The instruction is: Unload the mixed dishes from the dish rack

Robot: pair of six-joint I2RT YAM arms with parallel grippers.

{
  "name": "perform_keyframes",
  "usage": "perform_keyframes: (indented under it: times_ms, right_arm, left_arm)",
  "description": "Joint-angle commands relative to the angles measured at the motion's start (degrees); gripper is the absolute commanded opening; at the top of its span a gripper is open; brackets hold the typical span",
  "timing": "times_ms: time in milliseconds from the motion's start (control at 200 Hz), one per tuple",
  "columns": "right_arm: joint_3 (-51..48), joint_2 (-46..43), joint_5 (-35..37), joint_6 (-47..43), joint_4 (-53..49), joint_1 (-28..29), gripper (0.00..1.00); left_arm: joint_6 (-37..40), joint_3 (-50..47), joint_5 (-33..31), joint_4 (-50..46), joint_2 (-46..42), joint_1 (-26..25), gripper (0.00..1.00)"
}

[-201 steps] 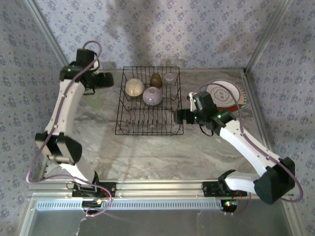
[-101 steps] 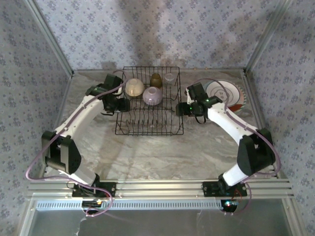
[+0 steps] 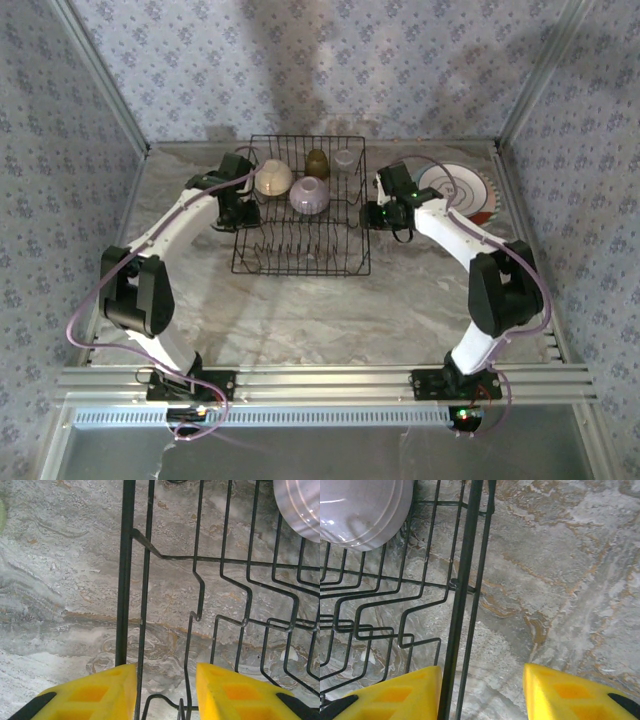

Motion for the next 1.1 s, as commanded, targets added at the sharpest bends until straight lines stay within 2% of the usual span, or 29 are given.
perform_keyframes:
  times_ms: [0,95,180,240,460,670,855,1094]
  right_arm:
    - [2.00,1.50,-1.04,0.06,0.60,-0.51,0.46]
    - [2.30,2.00,-1.35,-0.10,1.11,-0.58,0.46]
    - [2.08,2.07,-1.68,-0.10,1.32,-0.59,0.46]
    - [2.16,2.41,-1.77,-0.06,1.32,-0.60,0.45]
    - [2.02,3.54,-2.04,-0.12,1.44,-0.68,0.44]
    - [2.48,3.98,-2.69,-0.12,1.57,-0.66,0.41]
    - [2.65,3.62,-3.27,-0.31,1.27,-0.75,0.35]
    - [2.48,3.41,-4.79,-0.37,1.00,-1.08,0.13]
  left_arm:
    - [0.18,0.35,-1.83,0.70,2.94,1.64,0.34]
    - [-0.31,-0.33,-2.84,1.01,1.54,1.78,0.30]
    - [-0.35,-2.62,-0.03,4.16,-1.89,2.01,0.36]
    - [-0.48,-3.05,0.97,4.41,-3.38,2.47,0.37]
    - [-0.96,-6.65,-3.69,6.70,-9.67,3.31,0.42]
    - [-0.15,-5.66,0.29,6.72,-6.00,4.24,0.40]
    - [-1.11,-4.72,1.07,6.86,-2.80,4.24,0.34]
    - [-1.45,-4.69,3.36,8.14,-0.16,4.24,0.12]
